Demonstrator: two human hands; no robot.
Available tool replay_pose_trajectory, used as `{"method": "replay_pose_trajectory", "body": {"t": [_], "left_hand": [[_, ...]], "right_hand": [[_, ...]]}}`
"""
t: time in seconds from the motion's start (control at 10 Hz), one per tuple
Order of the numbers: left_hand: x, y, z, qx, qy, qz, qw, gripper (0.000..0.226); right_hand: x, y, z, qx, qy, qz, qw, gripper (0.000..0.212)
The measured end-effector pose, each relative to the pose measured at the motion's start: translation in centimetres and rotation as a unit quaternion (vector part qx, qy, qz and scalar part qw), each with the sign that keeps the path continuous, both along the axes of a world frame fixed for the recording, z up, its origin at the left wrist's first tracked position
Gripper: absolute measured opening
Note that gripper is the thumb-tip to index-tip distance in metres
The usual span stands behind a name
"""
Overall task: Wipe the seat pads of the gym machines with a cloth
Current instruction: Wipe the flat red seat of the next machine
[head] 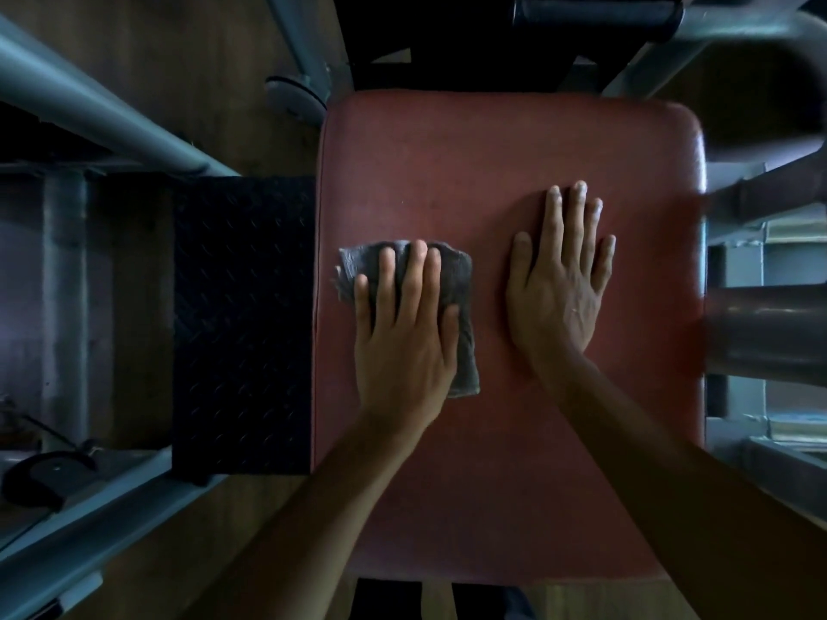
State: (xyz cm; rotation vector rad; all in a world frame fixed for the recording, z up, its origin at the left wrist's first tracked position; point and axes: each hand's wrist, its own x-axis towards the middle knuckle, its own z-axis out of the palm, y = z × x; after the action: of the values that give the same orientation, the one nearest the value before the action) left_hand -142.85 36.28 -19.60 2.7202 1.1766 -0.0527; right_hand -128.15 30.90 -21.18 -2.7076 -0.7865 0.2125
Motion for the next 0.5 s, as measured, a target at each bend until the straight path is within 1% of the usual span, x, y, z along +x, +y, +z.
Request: {"method": "replay_pose_trajectory", "body": {"t": [0.1,0.2,0.3,0.4,0.5], "left_hand": [[1.4,3.2,-0.5,0.011,-0.013,-0.025,1.000,0.056],[3.6,5.8,-0.8,0.015,-0.026,0.001,1.000,0.056],[1.0,1.6,-0.5,0.010,-0.005,0.008,1.000,0.057],[-1.8,-1.6,-0.2,0.004,0.019,-0.063,0.998,0.058],[1.1,2.2,-0.9,0.029,-0.012,-0.149,0.988,0.056]], "right_hand": [[-0.1,0.0,-0.1,-0.001,-0.005,0.003,1.000,0.056],[0.0,0.0,-0.2,0.007,-0.005,0.002,1.000,0.056],[0.0,-0.1,-0.1,0.002,-0.006,0.002,1.000,0.056],[0.0,0.0,-0.1,-0.002,-0.005,0.000,1.000,0.056],[0.0,0.0,-0.2,-0.002,-0.004,0.000,1.000,0.056]]}}
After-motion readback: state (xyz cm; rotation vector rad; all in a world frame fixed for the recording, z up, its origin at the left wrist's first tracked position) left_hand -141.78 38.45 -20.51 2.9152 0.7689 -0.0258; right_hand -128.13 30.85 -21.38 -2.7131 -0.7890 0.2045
